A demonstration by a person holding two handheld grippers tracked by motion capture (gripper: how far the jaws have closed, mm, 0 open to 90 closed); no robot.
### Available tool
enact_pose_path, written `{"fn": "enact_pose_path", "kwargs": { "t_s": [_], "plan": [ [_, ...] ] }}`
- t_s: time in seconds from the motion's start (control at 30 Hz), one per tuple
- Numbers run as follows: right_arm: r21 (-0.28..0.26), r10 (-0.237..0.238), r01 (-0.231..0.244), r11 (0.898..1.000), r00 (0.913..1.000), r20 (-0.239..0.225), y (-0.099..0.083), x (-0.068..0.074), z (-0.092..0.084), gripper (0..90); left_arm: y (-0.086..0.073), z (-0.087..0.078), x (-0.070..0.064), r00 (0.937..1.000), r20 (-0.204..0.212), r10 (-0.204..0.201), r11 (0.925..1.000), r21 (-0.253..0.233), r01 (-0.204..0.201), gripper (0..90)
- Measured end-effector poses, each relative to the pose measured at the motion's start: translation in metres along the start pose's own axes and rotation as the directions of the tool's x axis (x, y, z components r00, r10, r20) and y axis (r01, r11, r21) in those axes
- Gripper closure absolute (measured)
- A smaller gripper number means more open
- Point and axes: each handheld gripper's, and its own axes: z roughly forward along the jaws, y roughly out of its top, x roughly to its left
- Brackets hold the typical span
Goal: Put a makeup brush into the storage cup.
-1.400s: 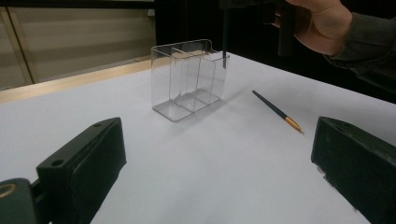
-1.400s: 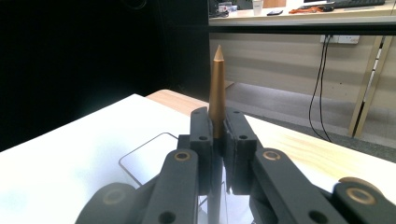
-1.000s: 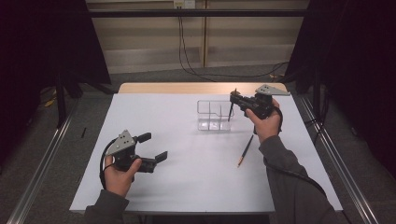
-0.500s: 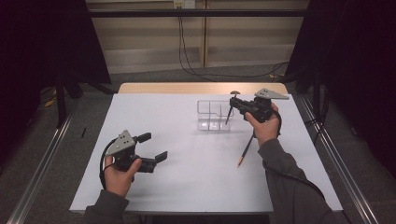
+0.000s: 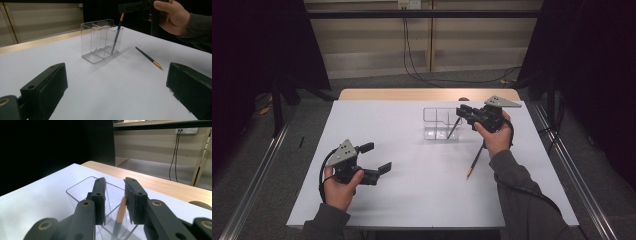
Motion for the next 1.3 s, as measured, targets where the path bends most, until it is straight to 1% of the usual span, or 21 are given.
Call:
{"fn": "enact_pose_path", "kwargs": {
  "t_s": [0.07,0.13,0.23,0.27,0.43,0.47,0.5,0.6,0.73,0.77,0.8,0.83,0.87,0.9,1.0,1.03,1.07,1.17,1.23,1.27,1.3],
  "plan": [
    [-0.004,-0.005,0.005,1.000,0.9999,-0.009,0.000,0.000,-0.001,66.0,0.000,0.000,0.000,1.0000,0.000,-0.002,1.0000,0.000,0.002,3.2],
    [-0.002,-0.005,0.005,1.000,1.0000,-0.007,0.000,0.000,-0.001,60.9,0.000,0.001,0.001,0.9998,0.022,0.000,1.0000,-0.005,0.000,3.2],
    [0.000,0.001,-0.001,1.000,1.0000,-0.007,0.000,-0.001,-0.003,55.3,0.000,0.001,0.001,0.9997,0.022,0.003,1.0000,0.001,-0.003,3.3],
    [0.000,0.002,-0.002,1.000,1.0000,-0.006,0.000,-0.001,-0.003,53.6,-0.001,0.001,0.000,0.9997,0.025,-0.001,1.0000,-0.006,0.002,3.2],
    [-0.001,0.006,-0.006,1.000,1.0000,-0.002,0.000,-0.002,-0.004,44.1,0.000,0.002,0.000,0.9997,0.025,-0.003,1.0000,-0.006,0.003,3.3],
    [-0.002,0.007,-0.007,1.000,1.0000,-0.001,0.000,-0.002,-0.004,41.5,0.000,0.001,-0.001,1.0000,0.007,-0.001,1.0000,0.002,0.001,3.3],
    [0.000,0.007,-0.007,1.000,1.0000,-0.002,0.000,-0.002,-0.004,38.6,0.000,0.001,-0.001,1.0000,0.001,0.000,1.0000,0.003,0.000,3.2],
    [0.002,-0.003,0.003,1.000,1.0000,0.000,0.000,-0.002,-0.005,33.1,0.000,0.002,-0.001,1.0000,0.002,-0.002,1.0000,0.003,0.002,3.2],
    [0.001,-0.010,0.010,1.000,0.9999,-0.009,0.000,-0.002,-0.007,29.3,0.000,0.002,-0.001,1.0000,-0.001,0.006,1.0000,0.007,-0.006,3.3],
    [0.001,-0.008,0.008,1.000,0.9998,-0.017,0.000,-0.002,-0.007,28.4,0.000,0.002,-0.001,1.0000,0.006,0.006,1.0000,0.006,-0.006,3.3],
    [0.002,-0.010,0.010,1.000,0.9999,-0.013,0.000,-0.002,-0.008,27.9,0.000,0.002,-0.001,1.0000,0.006,0.006,1.0000,0.006,-0.006,3.3],
    [0.003,-0.012,0.012,1.000,0.9998,-0.016,0.000,-0.002,-0.009,27.2,-0.001,0.003,0.000,0.9997,0.024,0.002,1.0000,-0.001,-0.002,3.3],
    [0.001,-0.010,0.010,1.000,0.9998,-0.017,0.000,-0.002,-0.009,26.6,0.000,0.003,0.000,0.9997,0.023,0.007,1.0000,0.004,-0.008,3.3],
    [0.005,-0.010,0.011,1.000,0.9997,-0.020,-0.001,-0.001,-0.010,25.9,-0.001,0.003,-0.002,1.0000,-0.002,0.007,0.9999,0.007,-0.007,3.3],
    [0.008,-0.006,0.006,1.000,0.9997,-0.023,-0.001,-0.001,-0.014,23.4,-0.001,0.004,-0.002,1.0000,0.001,0.004,1.0000,0.008,-0.004,3.3],
    [0.005,-0.014,0.014,1.000,0.9997,-0.022,-0.001,-0.002,-0.014,23.2,-0.002,0.004,-0.001,0.9999,0.012,0.003,1.0000,0.007,-0.003,3.3],
    [0.006,-0.011,0.012,1.000,0.9997,-0.023,0.000,-0.001,-0.016,22.9,-0.002,0.005,-0.002,0.9999,0.012,0.001,1.0000,0.007,-0.001,3.3],
    [0.008,-0.008,0.009,1.000,0.9996,-0.028,0.000,-0.002,-0.020,22.5,-0.001,0.006,-0.002,1.0000,0.003,0.007,0.9999,0.010,-0.007,3.2],
    [0.001,-0.012,0.012,1.000,0.9997,-0.021,0.000,-0.002,-0.022,22.4,-0.001,0.006,-0.002,0.9999,0.011,0.006,0.9999,0.013,-0.006,3.3],
    [0.001,-0.007,0.007,1.000,0.9995,-0.029,0.000,-0.002,-0.023,22.3,-0.001,0.007,-0.002,0.9999,0.016,0.006,0.9999,0.009,-0.006,3.3],
    [0.000,-0.007,0.007,1.000,0.9996,-0.027,0.000,-0.002,-0.024,22.3,-0.001,0.007,-0.002,1.0000,0.005,0.008,0.9999,0.014,-0.008,3.3]
  ]
}}
